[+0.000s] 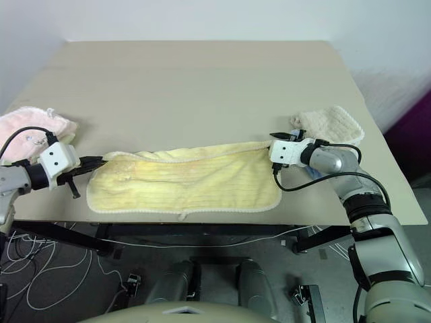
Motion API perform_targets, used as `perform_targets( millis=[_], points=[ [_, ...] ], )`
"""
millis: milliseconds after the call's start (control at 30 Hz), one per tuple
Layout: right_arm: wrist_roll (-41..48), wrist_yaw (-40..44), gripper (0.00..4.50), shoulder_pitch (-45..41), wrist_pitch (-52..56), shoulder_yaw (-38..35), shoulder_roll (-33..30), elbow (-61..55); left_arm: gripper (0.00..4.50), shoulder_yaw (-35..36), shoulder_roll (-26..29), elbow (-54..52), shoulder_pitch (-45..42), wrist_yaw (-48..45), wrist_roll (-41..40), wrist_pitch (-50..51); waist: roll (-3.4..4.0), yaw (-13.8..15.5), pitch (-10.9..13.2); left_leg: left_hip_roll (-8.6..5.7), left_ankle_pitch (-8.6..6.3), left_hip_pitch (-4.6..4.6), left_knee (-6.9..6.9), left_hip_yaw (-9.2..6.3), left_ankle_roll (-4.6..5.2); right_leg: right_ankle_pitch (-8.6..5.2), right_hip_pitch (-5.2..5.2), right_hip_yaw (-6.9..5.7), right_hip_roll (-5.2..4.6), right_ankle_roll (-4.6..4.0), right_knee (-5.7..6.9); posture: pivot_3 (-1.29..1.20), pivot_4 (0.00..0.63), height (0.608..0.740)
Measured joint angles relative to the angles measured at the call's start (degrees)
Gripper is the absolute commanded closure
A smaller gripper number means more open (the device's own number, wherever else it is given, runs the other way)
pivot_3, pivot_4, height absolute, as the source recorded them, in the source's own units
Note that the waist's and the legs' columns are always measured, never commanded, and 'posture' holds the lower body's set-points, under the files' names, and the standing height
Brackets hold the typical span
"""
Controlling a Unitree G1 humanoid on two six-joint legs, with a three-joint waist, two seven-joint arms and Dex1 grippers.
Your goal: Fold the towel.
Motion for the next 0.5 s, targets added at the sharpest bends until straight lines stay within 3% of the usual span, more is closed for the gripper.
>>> perform_targets(
  millis=[67, 100, 367, 500],
  points=[
    [0.0, 0.02, 4.41, 0.0, -0.06, 0.0, 0.0, -0.01, 4.5, 0.0, -0.17, -0.01, 0.02, 0.08, 0.0, 0.0, 0.0, 0.05, 0.0, 0.0, 0.0, 0.0, 0.0, 0.0, 0.0, 0.0, 0.0, 0.0, 0.0, 0.0, 0.0, 0.0, 0.15, 0.74],
    [0.0, 0.05, 4.47, 0.0, -0.11, 0.0, 0.0, -0.03, 4.5, 0.0, -0.18, -0.01, 0.02, 0.19, 0.0, 0.0, 0.0, 0.06, 0.0, 0.0, 0.0, 0.0, 0.0, 0.0, 0.0, 0.0, 0.0, 0.0, 0.0, 0.0, 0.0, 0.0, 0.15, 0.74],
    [-0.29, 0.4, 4.47, 0.05, 0.34, -0.18, -0.17, -1.83, 4.5, 0.46, -0.88, -0.01, 0.08, 1.85, -0.02, 0.03, 0.0, 0.02, 0.0, 0.0, 0.0, 0.0, 0.0, 0.0, 0.0, 0.0, -0.01, 0.0, 0.0, 0.0, 0.01, 0.0, 0.15, 0.74],
    [5.22, 3.41, 4.47, -1.5, 4.11, -3.73, -1.0, -5.0, 4.5, 4.3, -2.93, 1.08, -3.55, 4.66, -4.14, 6.09, 0.04, 0.28, 0.08, 0.0, 0.0, -0.02, 0.06, -0.02, 0.0, 0.0, 0.0, -0.02, -0.01, 0.0, 0.04, 0.0, 0.15, 0.74]
  ],
)
